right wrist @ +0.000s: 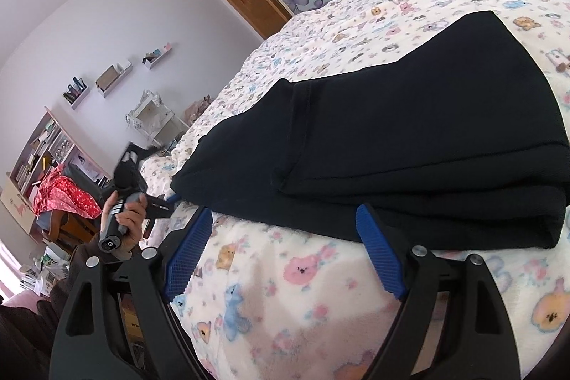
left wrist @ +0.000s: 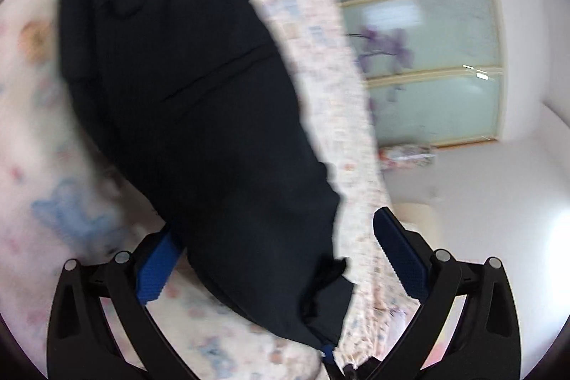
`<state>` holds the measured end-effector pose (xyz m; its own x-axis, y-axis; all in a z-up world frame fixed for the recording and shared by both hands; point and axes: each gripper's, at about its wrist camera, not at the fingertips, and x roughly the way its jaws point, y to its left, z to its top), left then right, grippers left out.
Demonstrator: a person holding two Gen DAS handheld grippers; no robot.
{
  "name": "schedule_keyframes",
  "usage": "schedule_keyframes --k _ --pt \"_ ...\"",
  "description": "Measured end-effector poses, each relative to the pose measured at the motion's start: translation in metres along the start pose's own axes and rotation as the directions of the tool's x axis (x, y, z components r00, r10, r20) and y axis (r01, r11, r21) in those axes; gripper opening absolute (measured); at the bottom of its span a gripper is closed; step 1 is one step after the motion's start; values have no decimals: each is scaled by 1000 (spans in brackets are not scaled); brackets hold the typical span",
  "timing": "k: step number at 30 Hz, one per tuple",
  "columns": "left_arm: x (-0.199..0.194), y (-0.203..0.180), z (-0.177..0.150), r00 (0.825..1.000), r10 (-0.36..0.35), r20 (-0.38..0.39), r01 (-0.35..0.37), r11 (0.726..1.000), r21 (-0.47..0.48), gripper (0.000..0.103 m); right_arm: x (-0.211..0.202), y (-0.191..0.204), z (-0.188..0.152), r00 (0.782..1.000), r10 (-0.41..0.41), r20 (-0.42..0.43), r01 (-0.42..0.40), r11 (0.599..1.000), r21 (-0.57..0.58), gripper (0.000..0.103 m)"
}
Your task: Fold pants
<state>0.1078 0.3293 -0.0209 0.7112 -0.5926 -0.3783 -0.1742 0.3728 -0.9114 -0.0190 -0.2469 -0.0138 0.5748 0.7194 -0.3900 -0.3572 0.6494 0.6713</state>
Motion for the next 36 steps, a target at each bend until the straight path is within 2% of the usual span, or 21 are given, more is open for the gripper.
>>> schedule_keyframes --k 2,5,8,13,16,19,21,23,24,26,27,28,31,32,33,34,36 --pt "-3 3 -2 999 -34 13 34 999 14 101 0 0 0 1000 0 -2 0 1000 4 85" --pt "0 25 -3 1000 4 24 -2 998 -65 97 1 3 -1 1000 -4 -7 4 1000 -8 85" --pt "-2 30 -5 998 37 56 -32 996 -80 92 1 5 -2 1000 -4 -7 4 1000 -14 85" --pt "8 30 8 992 95 85 -84 989 -121 89 2 7 -3 1000 3 -5 -3 1000 -15 85" --pt "20 26 16 984 153 97 -141 983 -118 83 2 8 -4 1000 6 -6 -6 1000 -20 85" --pt "22 28 24 973 201 116 -183 972 -149 73 3 11 -5 1000 8 -8 -9 999 -31 85" --pt "22 31 28 961 244 130 -218 958 -188 53 3 14 -5 1000 13 -8 -13 999 -41 85" --pt "20 38 29 949 287 128 -254 940 -226 39 2 17 -5 1000 19 -9 -20 998 -53 85" --pt "20 34 29 943 306 129 -273 936 -224 35 2 18 -4 1000 20 -8 -20 998 -58 85" --pt "22 18 28 917 371 143 -350 924 -152 29 -1 21 -3 1000 17 5 -16 997 -75 85" --pt "24 -1 23 884 433 175 -430 901 -59 26 -3 21 -3 1000 14 14 -13 997 -79 85" --pt "26 -15 19 862 465 204 -474 881 -4 24 -5 21 -2 1000 12 22 -10 997 -78 85" --pt "33 -60 6 813 501 296 -555 820 138 21 -11 17 1 999 4 48 -1 999 -49 85" --pt "37 -76 2 797 510 324 -582 791 187 20 -15 13 3 998 -1 61 3 1000 -31 85" --pt "43 -95 -7 775 520 360 -616 748 247 20 -18 10 5 997 -5 77 5 1000 -11 85" --pt "50 -110 -14 761 521 387 -637 712 296 20 -22 6 8 995 -11 96 9 1000 13 85" --pt "61 -140 -35 747 500 439 -659 644 388 20 -31 -2 11 991 -16 132 9 998 57 85"
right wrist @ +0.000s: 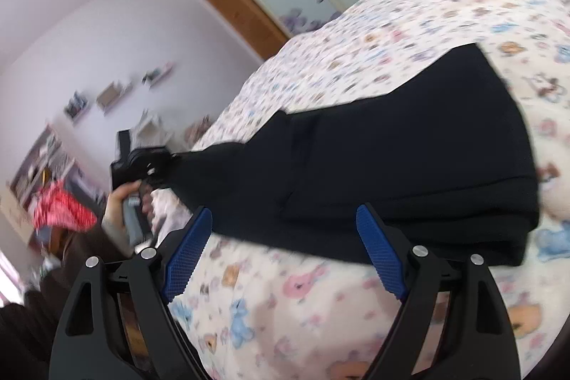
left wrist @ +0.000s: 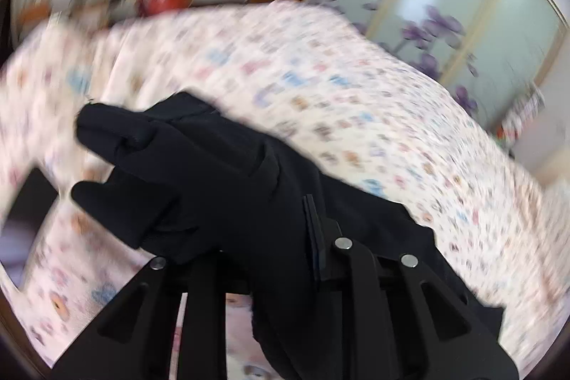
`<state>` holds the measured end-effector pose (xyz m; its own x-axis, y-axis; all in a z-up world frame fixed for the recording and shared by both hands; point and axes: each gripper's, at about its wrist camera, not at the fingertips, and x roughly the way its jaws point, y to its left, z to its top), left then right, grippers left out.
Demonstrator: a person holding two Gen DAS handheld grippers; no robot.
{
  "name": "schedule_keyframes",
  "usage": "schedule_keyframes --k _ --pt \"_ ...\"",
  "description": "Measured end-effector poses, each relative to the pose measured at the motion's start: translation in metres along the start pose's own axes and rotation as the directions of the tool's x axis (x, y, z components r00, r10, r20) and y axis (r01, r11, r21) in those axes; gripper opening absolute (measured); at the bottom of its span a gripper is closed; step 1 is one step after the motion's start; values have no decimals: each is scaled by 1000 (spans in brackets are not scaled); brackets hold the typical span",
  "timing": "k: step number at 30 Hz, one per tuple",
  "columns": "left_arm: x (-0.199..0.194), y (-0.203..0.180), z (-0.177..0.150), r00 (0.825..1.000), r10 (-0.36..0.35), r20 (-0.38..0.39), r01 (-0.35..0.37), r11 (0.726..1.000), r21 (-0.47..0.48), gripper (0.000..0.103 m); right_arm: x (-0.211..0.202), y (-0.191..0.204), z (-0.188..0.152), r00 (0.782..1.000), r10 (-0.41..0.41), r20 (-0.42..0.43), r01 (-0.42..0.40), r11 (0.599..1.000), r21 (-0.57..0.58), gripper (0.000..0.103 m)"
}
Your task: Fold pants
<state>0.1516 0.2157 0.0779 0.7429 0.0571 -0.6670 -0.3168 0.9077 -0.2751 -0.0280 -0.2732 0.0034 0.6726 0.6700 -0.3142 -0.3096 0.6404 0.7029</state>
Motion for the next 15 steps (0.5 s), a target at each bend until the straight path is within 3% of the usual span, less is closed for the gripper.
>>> schedule_keyframes --k 3,7,10,11,15 --pt "-21 -50 -9 997 -15 71 4 988 157 20 -16 -16 9 997 -27 72 21 996 84 86" --pt "-52 -127 -37 986 -73 150 10 922 386 20 -39 -37 20 984 -64 169 33 983 182 89" --pt "-70 -181 -77 974 -158 165 40 828 559 20 -52 -50 23 971 -77 227 20 970 242 89" --pt "-76 -200 -100 969 -195 153 58 779 624 20 -54 -54 24 968 -82 236 19 966 258 89" --pt "-77 -250 -176 959 -281 45 149 632 760 20 -54 -67 23 966 -96 241 15 948 319 89"
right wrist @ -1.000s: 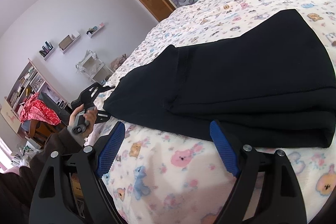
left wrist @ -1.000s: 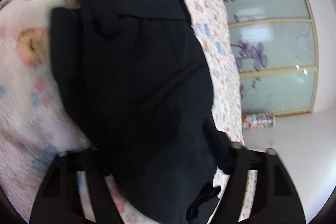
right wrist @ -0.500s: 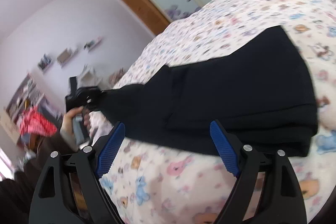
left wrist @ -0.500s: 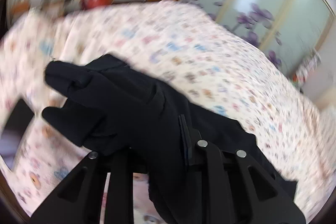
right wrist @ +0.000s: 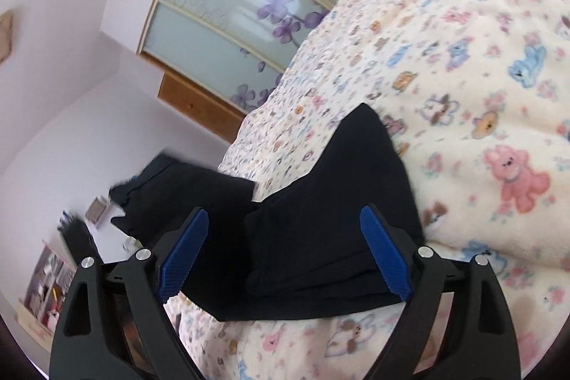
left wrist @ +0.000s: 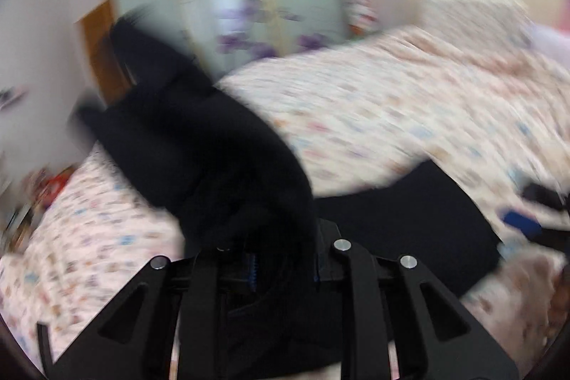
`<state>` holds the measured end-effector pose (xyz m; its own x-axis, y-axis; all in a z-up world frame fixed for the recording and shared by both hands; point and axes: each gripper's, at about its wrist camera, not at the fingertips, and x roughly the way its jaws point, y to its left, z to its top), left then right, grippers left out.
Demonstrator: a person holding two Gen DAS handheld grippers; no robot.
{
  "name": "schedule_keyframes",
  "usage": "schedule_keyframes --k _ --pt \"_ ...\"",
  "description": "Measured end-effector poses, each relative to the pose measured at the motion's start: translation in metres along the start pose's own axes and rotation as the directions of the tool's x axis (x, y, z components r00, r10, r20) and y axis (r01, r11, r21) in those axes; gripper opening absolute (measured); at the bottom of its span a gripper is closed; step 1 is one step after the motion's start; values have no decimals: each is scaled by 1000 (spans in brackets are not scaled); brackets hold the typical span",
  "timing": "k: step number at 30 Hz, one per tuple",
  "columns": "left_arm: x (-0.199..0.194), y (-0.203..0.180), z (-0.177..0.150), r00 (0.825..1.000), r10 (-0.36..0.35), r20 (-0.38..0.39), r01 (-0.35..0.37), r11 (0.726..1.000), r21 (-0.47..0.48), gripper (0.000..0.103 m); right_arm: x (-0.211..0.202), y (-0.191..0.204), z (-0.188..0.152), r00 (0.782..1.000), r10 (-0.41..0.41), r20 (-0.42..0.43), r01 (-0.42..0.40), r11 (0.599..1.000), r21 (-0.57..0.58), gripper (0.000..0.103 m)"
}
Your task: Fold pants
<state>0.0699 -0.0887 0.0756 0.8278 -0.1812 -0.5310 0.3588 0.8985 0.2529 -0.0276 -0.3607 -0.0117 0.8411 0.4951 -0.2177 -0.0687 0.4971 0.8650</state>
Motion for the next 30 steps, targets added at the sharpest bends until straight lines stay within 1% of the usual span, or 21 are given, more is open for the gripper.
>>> schedule_keyframes --k 1,3,5,6,7,8,10,14,16,19,20,21,22,23,24,25,26,27,28,29,30 --pt "8 -23 -11 1000 -18 -23 20 998 57 20 1 -3 1 1000 -3 -1 3 1000 17 89" --pt "28 -53 -33 997 -24 -75 34 991 129 20 1 -11 2 1000 -7 -5 8 998 62 89" --pt "41 -71 -49 989 -62 -136 84 983 164 20 4 -20 3 1000 7 -15 -5 994 111 89" --pt "45 -82 -58 990 -30 -135 58 976 208 20 4 -22 4 1000 15 -17 -12 992 128 89" --pt "43 -87 -64 995 4 -101 20 970 242 20 5 -24 6 1000 23 -19 -21 990 141 89" --pt "42 -86 -65 996 8 -90 14 971 240 20 7 -25 7 999 29 -21 -26 988 150 89" --pt "43 -78 -62 994 -28 -104 47 981 191 21 9 -25 8 999 42 -26 -38 988 151 89" --pt "36 -70 -61 993 -65 -102 79 987 138 26 14 -24 7 996 69 -51 -61 987 146 89" --pt "32 -66 -63 991 -94 -100 104 989 101 29 14 -24 8 997 60 -55 -52 989 140 89" --pt "18 -54 -68 984 -159 -85 160 987 3 37 19 -28 9 998 19 -64 -11 991 133 89" --pt "14 -51 -70 980 -180 -80 178 984 -28 41 20 -28 9 998 3 -64 6 992 130 89" --pt "12 -44 -70 974 -216 -65 211 974 -87 50 23 -29 10 998 -4 -66 12 992 126 89" --pt "9 -39 -71 969 -242 -48 235 963 -131 54 24 -28 10 997 -10 -71 19 993 120 89" --pt "5 -29 -73 958 -287 -15 279 941 -190 58 26 -27 10 997 -18 -74 26 994 109 89" --pt "2 -24 -74 947 -319 19 315 923 -222 74 27 -26 9 996 -32 -82 40 995 92 89" --pt "-3 -15 -76 939 -336 74 343 901 -267 85 30 -24 9 994 -52 -91 58 996 73 89" --pt "-8 -5 -78 934 -332 130 356 880 -313 98 33 -24 8 994 -58 -96 64 996 64 89" --pt "-13 10 -81 913 -355 200 406 838 -364 99 35 -24 8 993 -63 -104 69 996 57 89" --pt "-14 24 -82 898 -370 239 438 803 -405 99 37 -23 8 992 -74 -107 79 996 46 89" --pt "-14 33 -83 900 -355 253 433 792 -431 99 37 -23 8 991 -79 -108 83 996 39 89" --pt "-12 43 -84 918 -302 258 391 799 -456 100 38 -22 8 990 -85 -111 88 996 24 89"
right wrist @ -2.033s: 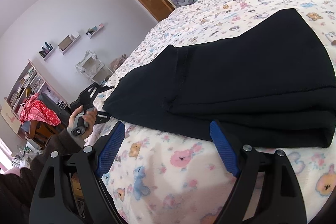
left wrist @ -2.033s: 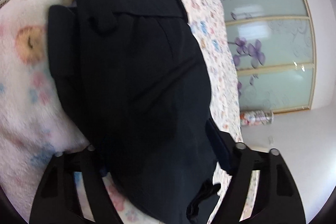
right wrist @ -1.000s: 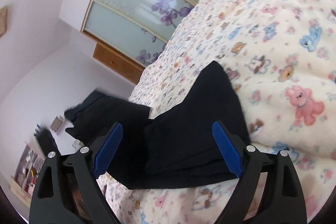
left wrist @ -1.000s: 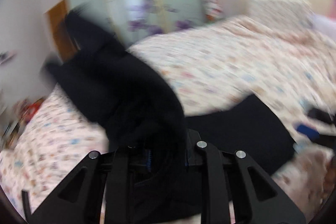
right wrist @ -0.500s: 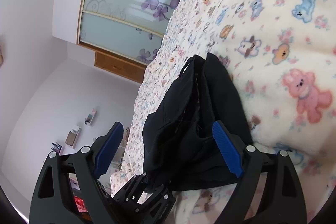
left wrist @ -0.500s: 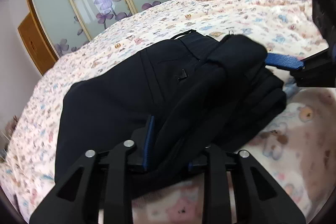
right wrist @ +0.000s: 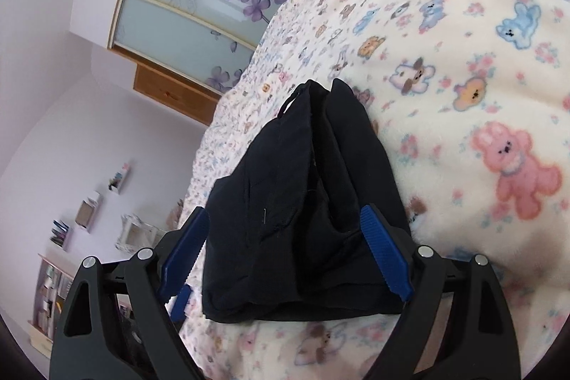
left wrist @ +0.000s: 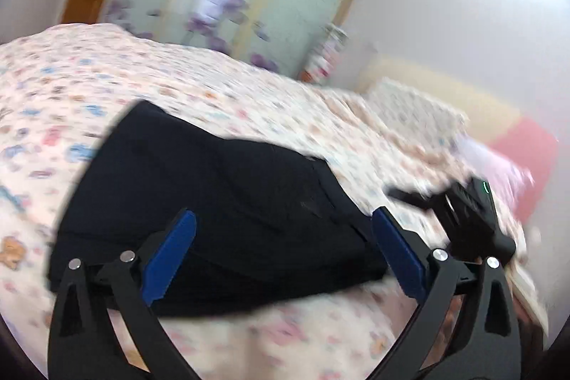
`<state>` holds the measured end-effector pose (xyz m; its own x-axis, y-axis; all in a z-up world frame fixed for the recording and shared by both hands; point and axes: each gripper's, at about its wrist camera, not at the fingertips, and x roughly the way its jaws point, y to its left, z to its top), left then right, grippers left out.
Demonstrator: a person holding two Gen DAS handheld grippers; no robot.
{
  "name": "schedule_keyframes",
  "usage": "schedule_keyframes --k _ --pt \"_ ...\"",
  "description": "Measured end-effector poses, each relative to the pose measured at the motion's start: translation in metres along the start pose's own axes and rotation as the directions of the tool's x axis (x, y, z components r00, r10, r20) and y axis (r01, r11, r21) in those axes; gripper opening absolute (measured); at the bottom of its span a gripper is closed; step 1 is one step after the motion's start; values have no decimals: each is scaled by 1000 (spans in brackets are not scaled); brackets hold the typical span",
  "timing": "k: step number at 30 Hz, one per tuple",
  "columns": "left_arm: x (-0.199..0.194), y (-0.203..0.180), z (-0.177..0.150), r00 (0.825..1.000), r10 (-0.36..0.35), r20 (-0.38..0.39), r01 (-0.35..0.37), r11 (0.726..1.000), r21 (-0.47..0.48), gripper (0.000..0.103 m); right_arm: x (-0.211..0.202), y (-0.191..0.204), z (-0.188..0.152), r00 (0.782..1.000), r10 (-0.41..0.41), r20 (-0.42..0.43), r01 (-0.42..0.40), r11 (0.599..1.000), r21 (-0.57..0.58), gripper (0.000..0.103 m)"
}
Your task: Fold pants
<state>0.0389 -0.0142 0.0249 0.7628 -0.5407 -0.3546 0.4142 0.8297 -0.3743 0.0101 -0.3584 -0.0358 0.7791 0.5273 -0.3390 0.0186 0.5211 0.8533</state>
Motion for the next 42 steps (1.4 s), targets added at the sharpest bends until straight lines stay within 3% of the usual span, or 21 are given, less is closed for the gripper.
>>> schedule_keyframes --k 2,4,7,10,12,14,16,17,18,21,22,24,25,28,29,30,33,37,42 --pt "1 11 1 990 136 32 -136 991 8 101 2 3 -1 1000 -23 -4 23 999 -33 89" --pt "6 19 4 976 216 17 -216 976 -8 101 7 9 -3 997 -80 -16 78 993 -92 89" --pt "11 25 6 960 281 1 -281 959 -32 101 26 16 -8 972 -233 -30 222 953 -207 84" --pt "10 22 8 947 319 26 -319 948 -10 101 38 24 -13 955 -297 -11 280 914 -292 84" --pt "11 17 9 945 326 38 -327 945 16 101 41 27 -14 955 -297 1 282 905 -319 78" --pt "8 14 6 943 331 47 -333 942 39 101 39 25 -13 958 -286 8 274 907 -320 70" --pt "10 11 4 942 333 46 -335 940 62 101 35 26 -12 966 -257 20 250 914 -320 54" --pt "10 10 4 942 333 44 -335 940 67 101 31 31 -13 973 -228 33 226 915 -334 39" --pt "10 10 4 942 333 44 -336 939 68 101 28 35 -14 978 -205 45 207 914 -350 31" --pt "11 12 3 942 334 38 -336 940 61 101 31 40 -16 975 -217 52 220 901 -374 30" --pt "12 13 3 942 334 33 -336 940 57 101 33 34 -14 976 -215 39 215 915 -341 30" --pt "14 15 2 941 339 20 -339 940 45 101 39 12 -9 982 -187 -38 176 963 -203 45" --pt "15 16 2 940 340 17 -340 939 41 101 40 4 -7 986 -159 -58 149 978 -147 47" --pt "16 19 1 940 342 9 -342 939 31 101 43 5 -6 984 -165 -71 152 975 -161 49" --pt "17 19 1 939 344 5 -344 938 31 101 44 7 -8 982 -175 -70 160 970 -181 48" --pt "18 19 1 939 345 2 -345 938 32 101 43 7 -8 985 -159 -73 144 973 -179 38" --pt "19 19 0 939 344 -4 -344 938 36 101 35 3 -5 996 -62 -62 56 993 -103 29" --pt "16 19 0 942 336 18 -336 941 33 101 20 4 -1 999 49 -2 -49 998 -48 26" --pt "15 22 1 943 332 29 -332 943 22 101 -12 9 2 983 139 121 -134 990 -54 25"
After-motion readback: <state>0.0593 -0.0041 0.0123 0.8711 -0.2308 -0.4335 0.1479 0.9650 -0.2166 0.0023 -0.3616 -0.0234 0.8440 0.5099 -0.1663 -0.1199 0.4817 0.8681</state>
